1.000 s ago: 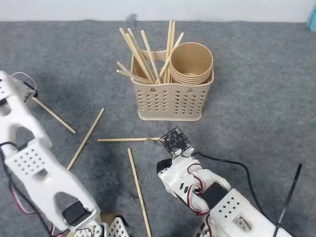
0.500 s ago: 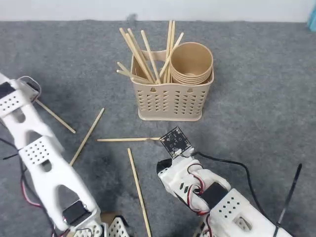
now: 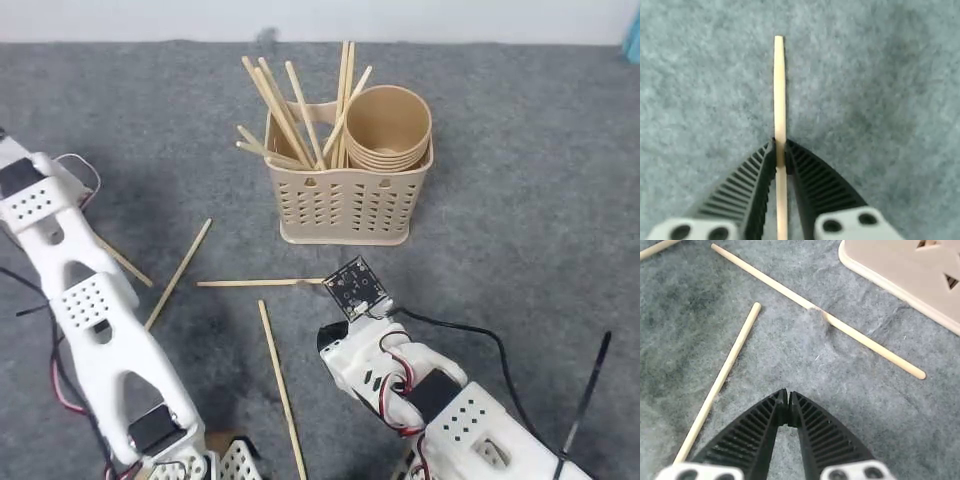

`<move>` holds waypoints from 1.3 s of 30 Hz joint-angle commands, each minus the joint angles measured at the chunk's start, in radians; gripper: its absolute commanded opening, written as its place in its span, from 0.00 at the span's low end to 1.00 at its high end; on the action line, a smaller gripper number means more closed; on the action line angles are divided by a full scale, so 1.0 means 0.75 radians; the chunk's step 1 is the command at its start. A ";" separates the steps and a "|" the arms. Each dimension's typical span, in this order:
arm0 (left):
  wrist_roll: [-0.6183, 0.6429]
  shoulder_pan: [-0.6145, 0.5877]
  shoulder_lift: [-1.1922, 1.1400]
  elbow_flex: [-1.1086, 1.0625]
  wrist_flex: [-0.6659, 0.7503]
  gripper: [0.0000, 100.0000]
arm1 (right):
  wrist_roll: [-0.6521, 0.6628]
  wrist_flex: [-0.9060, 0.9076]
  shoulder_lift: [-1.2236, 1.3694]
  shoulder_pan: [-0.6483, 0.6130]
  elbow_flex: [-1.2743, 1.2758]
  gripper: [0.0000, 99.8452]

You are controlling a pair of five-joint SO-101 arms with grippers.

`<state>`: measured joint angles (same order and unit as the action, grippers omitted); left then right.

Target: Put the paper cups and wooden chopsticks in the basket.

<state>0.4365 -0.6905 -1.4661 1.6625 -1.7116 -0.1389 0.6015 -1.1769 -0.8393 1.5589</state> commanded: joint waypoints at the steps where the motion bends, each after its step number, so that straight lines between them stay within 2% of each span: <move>1: 0.006 -0.033 0.178 0.017 -0.065 0.01 | 0.016 -0.026 0.017 0.015 -0.008 0.01; 6: -0.055 -0.102 0.389 -0.114 -0.070 0.01 | 0.016 -0.026 0.017 0.015 -0.008 0.01; 15: -0.082 -0.053 1.054 -1.034 -0.061 0.01 | 0.016 -0.028 0.017 0.015 -0.008 0.01; 20: -0.082 -0.006 1.385 -1.386 -0.018 0.01 | 0.016 -0.028 0.017 0.017 -0.008 0.01; 32: -0.141 0.012 2.097 -2.131 0.344 0.01 | 0.016 -0.028 0.017 0.044 -0.010 0.01; 39: -0.170 0.096 2.529 -2.384 0.561 0.01 | 0.016 -0.030 0.017 0.044 -0.010 0.01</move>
<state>0.3245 -0.6552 0.2677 -0.0928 -1.3602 -0.1389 0.6015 -1.1769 -0.8193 1.5589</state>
